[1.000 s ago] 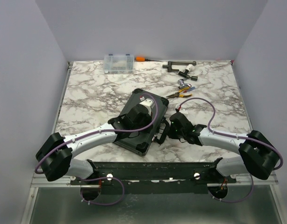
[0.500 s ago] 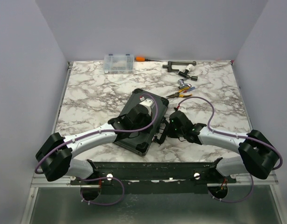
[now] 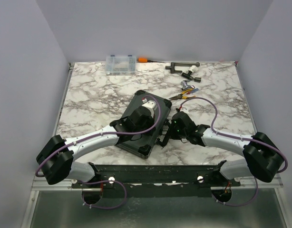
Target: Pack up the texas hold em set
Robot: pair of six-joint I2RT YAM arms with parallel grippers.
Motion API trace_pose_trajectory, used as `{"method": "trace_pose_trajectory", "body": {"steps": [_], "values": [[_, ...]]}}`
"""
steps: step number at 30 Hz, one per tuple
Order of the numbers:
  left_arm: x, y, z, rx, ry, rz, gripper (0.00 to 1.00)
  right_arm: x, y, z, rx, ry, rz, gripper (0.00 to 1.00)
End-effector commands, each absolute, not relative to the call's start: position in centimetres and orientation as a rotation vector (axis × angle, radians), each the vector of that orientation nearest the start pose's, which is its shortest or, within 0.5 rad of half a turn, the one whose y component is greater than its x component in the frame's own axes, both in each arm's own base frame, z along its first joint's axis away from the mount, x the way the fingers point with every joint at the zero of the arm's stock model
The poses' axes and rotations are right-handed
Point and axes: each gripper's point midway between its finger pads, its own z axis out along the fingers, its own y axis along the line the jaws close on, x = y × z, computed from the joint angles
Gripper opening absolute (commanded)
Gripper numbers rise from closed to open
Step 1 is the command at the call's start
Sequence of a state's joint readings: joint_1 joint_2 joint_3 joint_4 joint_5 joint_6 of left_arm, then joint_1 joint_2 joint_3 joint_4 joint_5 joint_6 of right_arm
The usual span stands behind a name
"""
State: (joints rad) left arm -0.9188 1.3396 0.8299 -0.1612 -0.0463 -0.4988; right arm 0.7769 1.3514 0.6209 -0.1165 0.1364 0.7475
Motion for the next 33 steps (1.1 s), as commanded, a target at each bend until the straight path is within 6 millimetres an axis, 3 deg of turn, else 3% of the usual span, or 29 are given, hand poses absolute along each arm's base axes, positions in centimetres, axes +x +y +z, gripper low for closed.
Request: {"method": "trace_pose_trajectory", "body": {"steps": [1, 6, 13, 17, 25, 33], "values": [[16.8, -27.7, 5.6, 0.581, 2.564, -0.579, 0.0, 24.1, 24.3, 5.3, 0.014, 2.452, 0.558, 0.11], [16.7, -27.6, 5.5, 0.582, 2.568, -0.578, 0.0, 24.7, 25.0, 5.7, 0.016, 2.439, 0.574, 0.11], [16.6, -27.7, 5.2, 0.583, 2.577, -0.579, 0.0, 26.8, 28.2, 8.0, 0.0, 2.389, 0.677, 0.1], [16.5, -27.6, 5.1, 0.584, 2.581, -0.575, 0.0, 27.1, 29.0, 8.4, -0.013, 2.389, 0.704, 0.09], [16.6, -27.8, 4.8, 0.583, 2.584, -0.575, 0.0, 26.0, 29.1, 9.0, -0.028, 2.404, 0.757, 0.09], [16.3, -27.5, 4.1, 0.578, 2.606, -0.556, 0.0, 23.8, 30.7, 10.6, -0.036, 2.421, 0.954, 0.09]]}}
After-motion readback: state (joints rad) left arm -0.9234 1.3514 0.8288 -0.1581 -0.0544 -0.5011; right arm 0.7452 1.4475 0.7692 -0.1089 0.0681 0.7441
